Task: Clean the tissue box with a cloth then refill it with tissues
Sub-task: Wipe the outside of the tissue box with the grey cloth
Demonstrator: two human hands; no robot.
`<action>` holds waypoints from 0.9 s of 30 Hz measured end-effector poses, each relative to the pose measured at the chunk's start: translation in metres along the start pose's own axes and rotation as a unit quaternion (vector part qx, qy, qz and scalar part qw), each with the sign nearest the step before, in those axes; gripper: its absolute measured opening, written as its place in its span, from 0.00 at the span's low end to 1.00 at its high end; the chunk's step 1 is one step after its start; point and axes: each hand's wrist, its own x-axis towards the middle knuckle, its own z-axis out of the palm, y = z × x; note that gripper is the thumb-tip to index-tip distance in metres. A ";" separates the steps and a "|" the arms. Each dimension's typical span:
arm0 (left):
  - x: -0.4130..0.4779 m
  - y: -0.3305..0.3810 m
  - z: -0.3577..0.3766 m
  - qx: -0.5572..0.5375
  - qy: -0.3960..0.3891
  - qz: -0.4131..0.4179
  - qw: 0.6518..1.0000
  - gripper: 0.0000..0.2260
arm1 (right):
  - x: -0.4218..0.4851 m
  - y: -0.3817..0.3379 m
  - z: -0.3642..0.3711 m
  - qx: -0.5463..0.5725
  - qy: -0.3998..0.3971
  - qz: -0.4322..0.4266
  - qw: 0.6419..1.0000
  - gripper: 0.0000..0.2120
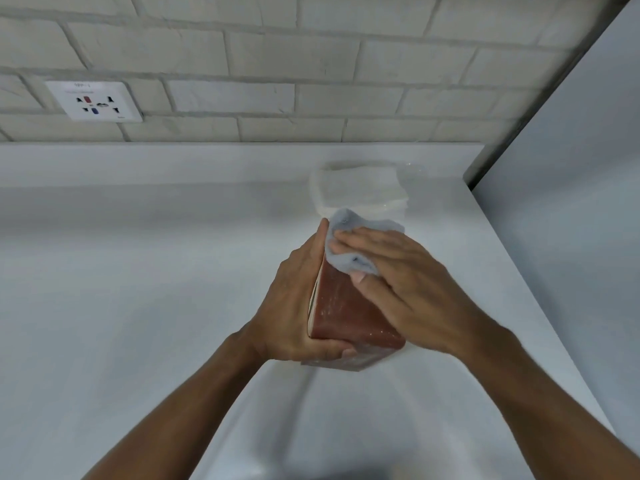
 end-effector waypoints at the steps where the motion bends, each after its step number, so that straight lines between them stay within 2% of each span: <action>1: 0.000 -0.001 0.000 0.002 0.002 -0.004 1.000 0.58 | 0.001 0.004 -0.005 0.017 0.006 0.017 1.000 0.20; 3: -0.001 -0.001 -0.001 0.003 -0.001 -0.005 1.000 0.61 | 0.006 0.007 -0.011 0.033 0.008 0.052 0.998 0.20; 7: 0.001 0.002 0.000 -0.008 0.014 0.030 0.999 0.56 | 0.011 -0.008 0.003 0.003 -0.030 0.009 0.999 0.22; 11: -0.001 0.001 0.001 -0.010 0.014 0.020 1.000 0.57 | 0.016 0.004 -0.006 0.034 -0.011 0.099 0.994 0.15; 15: 0.000 0.004 0.001 -0.030 0.023 0.036 0.999 0.54 | 0.008 -0.013 0.001 -0.001 -0.030 0.014 0.999 0.20; 19: 0.003 0.011 -0.002 -0.040 0.031 0.046 0.998 0.48 | 0.018 0.000 -0.008 0.027 -0.017 0.107 0.994 0.13; 20: 0.002 0.009 -0.002 -0.039 0.028 0.044 0.998 0.49 | 0.019 -0.002 -0.008 0.014 -0.018 0.105 0.994 0.14; 23: 0.000 0.005 -0.001 -0.034 0.025 0.046 0.998 0.49 | 0.012 -0.014 0.002 -0.013 -0.050 0.015 0.999 0.21; 24: 0.001 0.007 -0.001 -0.035 0.025 0.051 0.998 0.49 | 0.009 -0.012 0.001 -0.007 -0.055 0.014 0.998 0.22; 27: 0.003 0.011 -0.002 -0.053 0.017 0.045 0.997 0.50 | 0.012 0.001 -0.007 0.022 -0.017 0.087 0.996 0.16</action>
